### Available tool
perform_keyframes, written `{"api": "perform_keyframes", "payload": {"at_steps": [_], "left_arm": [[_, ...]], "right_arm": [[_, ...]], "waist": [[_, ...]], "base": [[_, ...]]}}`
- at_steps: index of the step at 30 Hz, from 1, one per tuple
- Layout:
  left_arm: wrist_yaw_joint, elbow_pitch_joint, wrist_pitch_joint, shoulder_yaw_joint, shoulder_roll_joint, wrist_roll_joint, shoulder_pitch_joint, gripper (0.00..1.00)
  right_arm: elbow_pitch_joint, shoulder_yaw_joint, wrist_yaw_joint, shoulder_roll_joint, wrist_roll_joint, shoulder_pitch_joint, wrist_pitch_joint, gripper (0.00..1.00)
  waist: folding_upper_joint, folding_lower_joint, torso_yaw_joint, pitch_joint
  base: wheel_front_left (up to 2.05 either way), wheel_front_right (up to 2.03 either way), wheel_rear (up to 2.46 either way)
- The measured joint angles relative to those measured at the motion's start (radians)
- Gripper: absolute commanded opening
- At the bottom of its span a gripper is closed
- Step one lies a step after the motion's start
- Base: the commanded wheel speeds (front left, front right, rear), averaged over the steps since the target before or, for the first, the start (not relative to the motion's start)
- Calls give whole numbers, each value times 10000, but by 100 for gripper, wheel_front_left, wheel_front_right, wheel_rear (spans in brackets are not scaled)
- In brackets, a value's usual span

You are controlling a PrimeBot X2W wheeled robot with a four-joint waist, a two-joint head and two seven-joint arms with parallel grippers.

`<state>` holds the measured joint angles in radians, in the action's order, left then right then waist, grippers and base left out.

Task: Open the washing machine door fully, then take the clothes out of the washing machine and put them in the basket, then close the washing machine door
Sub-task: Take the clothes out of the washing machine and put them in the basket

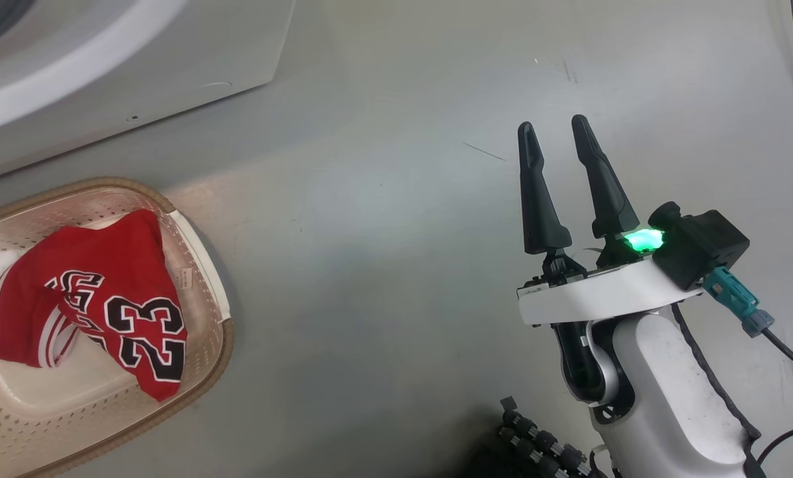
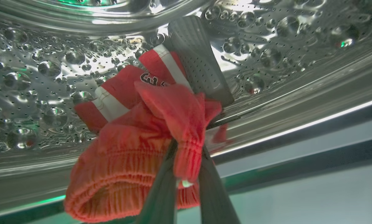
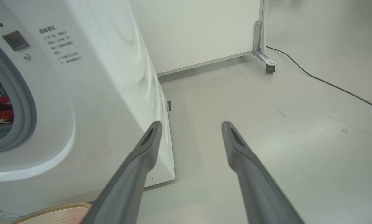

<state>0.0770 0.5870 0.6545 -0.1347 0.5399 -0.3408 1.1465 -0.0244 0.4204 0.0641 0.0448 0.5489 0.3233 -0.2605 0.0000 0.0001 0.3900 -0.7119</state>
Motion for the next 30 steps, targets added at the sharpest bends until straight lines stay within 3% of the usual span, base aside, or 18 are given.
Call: {"api": "perform_keyframes", "payload": {"at_steps": [12,30], "left_arm": [[0,-280,-1732,251,-362,-157,-169,0],[-194,-915,-5613,1064,-2033,-988,-2678,0]], "right_arm": [[201,-102,-12,4,-359,4,0,100],[775,-654,-192,15,-1250,-393,0,100]], "waist": [[0,0,-396,404],[0,-1,-1400,1668]], "base": [[0,0,0],[0,0,0]]}}
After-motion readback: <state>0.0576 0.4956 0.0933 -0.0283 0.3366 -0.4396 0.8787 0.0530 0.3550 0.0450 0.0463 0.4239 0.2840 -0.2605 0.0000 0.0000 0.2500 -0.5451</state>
